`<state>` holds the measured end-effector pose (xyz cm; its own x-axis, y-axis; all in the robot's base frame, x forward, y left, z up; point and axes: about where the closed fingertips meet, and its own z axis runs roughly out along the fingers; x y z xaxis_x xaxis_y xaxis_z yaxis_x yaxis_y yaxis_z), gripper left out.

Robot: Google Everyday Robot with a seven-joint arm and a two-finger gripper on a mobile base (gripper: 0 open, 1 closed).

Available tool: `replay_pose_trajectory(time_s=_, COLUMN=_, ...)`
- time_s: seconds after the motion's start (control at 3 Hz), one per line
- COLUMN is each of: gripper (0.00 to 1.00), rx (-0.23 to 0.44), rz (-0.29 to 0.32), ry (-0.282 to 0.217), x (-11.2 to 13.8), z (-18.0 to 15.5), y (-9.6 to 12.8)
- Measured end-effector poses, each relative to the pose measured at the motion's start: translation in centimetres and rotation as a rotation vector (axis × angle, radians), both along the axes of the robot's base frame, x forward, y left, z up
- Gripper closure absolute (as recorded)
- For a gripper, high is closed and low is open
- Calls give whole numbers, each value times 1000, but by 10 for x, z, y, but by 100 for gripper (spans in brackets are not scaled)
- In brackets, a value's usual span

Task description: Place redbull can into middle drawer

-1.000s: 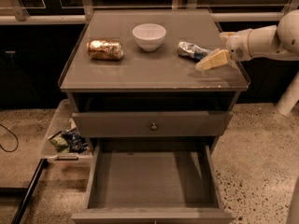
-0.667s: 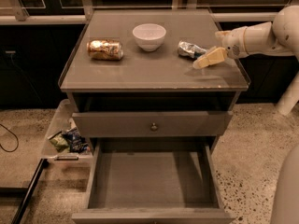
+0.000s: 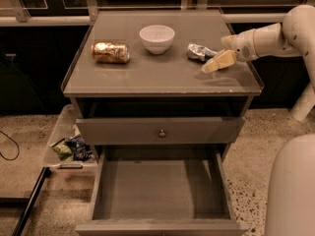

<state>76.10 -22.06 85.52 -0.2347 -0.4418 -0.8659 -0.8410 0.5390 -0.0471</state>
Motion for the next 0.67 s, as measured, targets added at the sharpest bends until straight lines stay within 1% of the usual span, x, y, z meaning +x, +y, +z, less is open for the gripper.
replay_pose_trajectory(time_s=0.33, gripper=19, rx=0, rz=1, ry=0, x=0, z=0, y=0)
replay_pose_trajectory(time_s=0.67, gripper=43, rx=0, rz=1, ry=0, x=0, z=0, y=0)
